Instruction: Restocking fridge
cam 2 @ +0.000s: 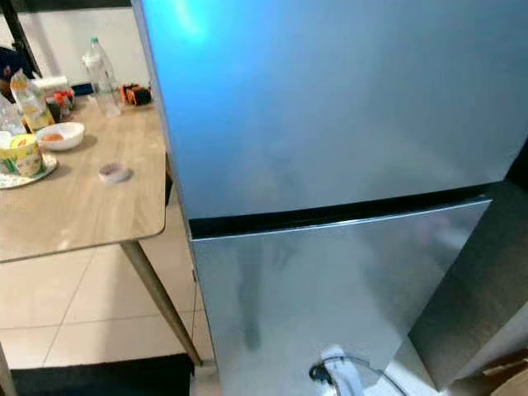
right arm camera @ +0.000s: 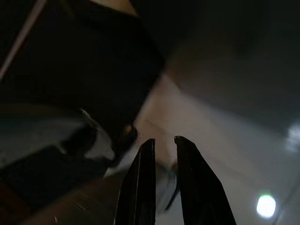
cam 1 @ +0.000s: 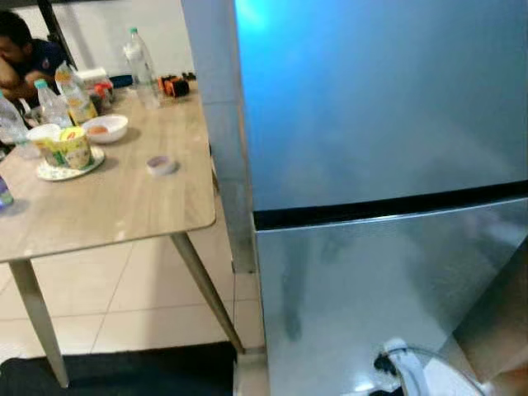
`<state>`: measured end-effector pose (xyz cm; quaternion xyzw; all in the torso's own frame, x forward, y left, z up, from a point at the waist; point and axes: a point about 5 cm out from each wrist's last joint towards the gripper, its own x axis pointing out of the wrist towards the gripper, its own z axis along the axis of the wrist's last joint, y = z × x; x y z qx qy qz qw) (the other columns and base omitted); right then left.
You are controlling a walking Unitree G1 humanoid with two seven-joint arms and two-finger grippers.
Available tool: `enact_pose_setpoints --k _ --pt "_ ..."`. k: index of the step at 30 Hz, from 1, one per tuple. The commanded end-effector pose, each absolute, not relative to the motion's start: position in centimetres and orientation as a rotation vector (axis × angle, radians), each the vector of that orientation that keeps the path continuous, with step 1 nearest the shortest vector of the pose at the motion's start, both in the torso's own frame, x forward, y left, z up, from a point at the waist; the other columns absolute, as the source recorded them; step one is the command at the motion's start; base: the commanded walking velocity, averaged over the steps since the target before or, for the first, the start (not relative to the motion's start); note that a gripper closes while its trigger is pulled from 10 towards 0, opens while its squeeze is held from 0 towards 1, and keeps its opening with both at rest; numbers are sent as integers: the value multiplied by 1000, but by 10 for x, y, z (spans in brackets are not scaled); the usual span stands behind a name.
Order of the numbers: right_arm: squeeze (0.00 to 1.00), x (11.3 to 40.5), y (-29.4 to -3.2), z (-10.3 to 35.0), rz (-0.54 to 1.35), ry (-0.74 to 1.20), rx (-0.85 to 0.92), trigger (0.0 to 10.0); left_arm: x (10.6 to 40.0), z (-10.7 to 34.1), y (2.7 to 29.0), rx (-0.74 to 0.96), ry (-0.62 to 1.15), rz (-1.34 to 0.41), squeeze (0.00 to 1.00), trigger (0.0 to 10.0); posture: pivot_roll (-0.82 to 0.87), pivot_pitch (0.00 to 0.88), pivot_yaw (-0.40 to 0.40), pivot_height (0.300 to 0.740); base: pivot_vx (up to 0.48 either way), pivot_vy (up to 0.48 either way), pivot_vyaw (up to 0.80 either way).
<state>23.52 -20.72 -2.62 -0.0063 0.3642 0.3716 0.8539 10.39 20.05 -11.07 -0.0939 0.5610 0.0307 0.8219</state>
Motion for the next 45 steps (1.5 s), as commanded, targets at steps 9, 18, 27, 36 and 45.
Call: enact_pose_setpoints --k 9,18,27,36,45 --pt "1000 256 -186 27 1313 567 121 10000 92 -115 190 -235 1238 41 0 10000 -90 0 -1 740 0 0 0" --pt "1000 279 -171 84 1411 266 186 10000 90 -115 190 -238 1249 29 0 10000 -89 0 -3 740 0 0 0" --pt "1000 296 -154 156 1491 3 2 10000 90 -115 191 -215 1247 29 0 10000 -87 0 -3 740 0 0 0" --pt "0 296 -152 197 1510 -21 -304 10000 90 -115 190 -219 1247 25 0 10000 -94 0 -9 740 0 0 0" --pt "0 312 -144 217 1344 -42 -548 10000 90 -116 188 -226 1245 26 0 10000 -94 0 -17 740 0 0 0"
